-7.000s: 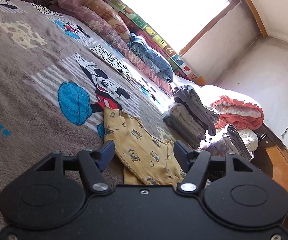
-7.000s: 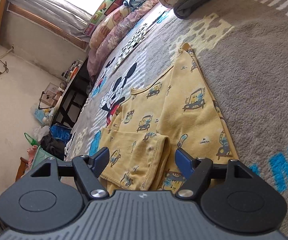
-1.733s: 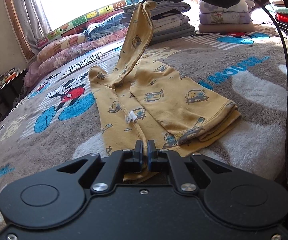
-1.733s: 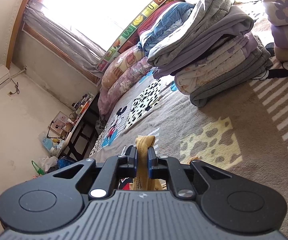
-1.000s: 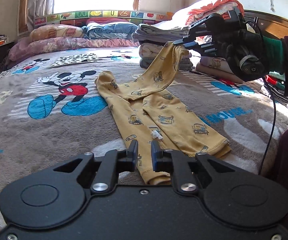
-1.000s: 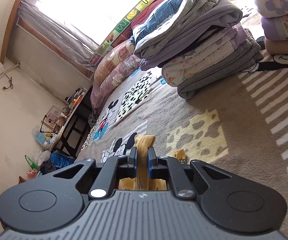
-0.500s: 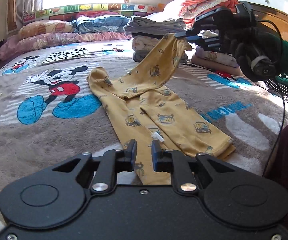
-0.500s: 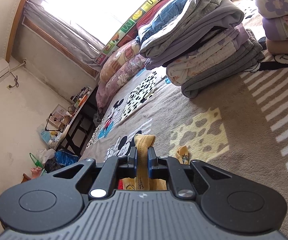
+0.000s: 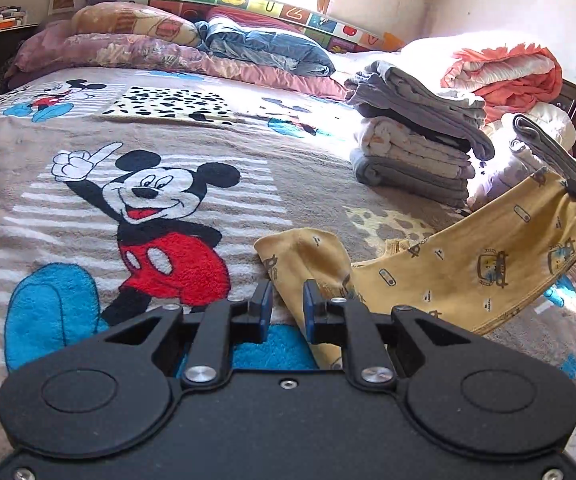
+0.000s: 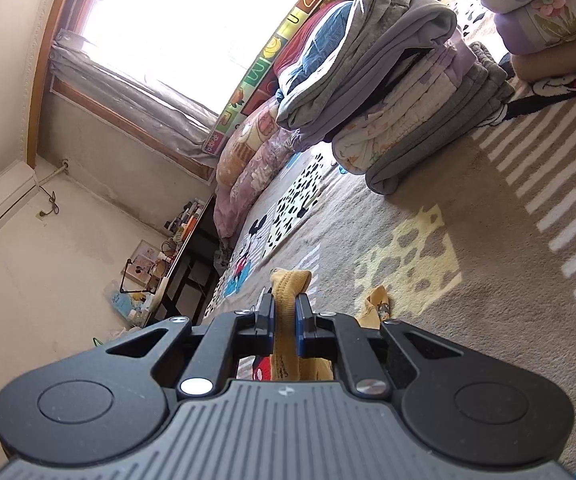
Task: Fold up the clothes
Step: 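Fold the held end over onto the sleepsuit body with the right gripper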
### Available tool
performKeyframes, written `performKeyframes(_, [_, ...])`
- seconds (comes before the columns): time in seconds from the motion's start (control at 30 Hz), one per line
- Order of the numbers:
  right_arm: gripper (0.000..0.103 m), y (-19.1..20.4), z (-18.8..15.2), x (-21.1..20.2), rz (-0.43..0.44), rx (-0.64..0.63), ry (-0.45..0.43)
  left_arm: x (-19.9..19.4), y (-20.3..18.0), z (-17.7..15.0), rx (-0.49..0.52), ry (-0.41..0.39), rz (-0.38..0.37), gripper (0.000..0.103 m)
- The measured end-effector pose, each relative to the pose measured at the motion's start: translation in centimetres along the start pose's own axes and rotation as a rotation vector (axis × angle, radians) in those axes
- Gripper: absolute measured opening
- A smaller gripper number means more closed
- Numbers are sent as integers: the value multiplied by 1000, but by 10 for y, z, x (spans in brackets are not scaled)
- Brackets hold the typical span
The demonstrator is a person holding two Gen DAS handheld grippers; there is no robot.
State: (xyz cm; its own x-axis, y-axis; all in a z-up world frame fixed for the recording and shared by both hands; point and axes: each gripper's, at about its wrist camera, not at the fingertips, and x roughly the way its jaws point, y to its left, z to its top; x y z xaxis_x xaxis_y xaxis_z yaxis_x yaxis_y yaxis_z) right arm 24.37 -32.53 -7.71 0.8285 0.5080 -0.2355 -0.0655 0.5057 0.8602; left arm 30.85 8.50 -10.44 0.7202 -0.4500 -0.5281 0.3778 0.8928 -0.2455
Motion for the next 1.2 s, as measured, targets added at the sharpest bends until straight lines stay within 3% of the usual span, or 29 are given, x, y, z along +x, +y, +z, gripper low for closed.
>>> performKeyframes(0.27, [12, 5, -13, -3, 88, 95, 6, 47, -8, 15, 75, 47, -38, 13])
performKeyframes(0.53, [12, 17, -31, -19, 173, 144, -40, 63, -5, 12, 91, 94, -56, 13])
performKeyframes(0.93, [12, 9, -36, -23, -43, -131, -28, 37, 3, 23, 87, 36, -88, 13])
performKeyframes(1.1, [12, 13, -50, -27, -40, -199, -24, 76, -8, 12, 137, 123, 0, 13])
performKeyframes(1.2, [12, 12, -57, -33, -35, -181, -54, 70, -12, 14, 151, 112, -9, 14])
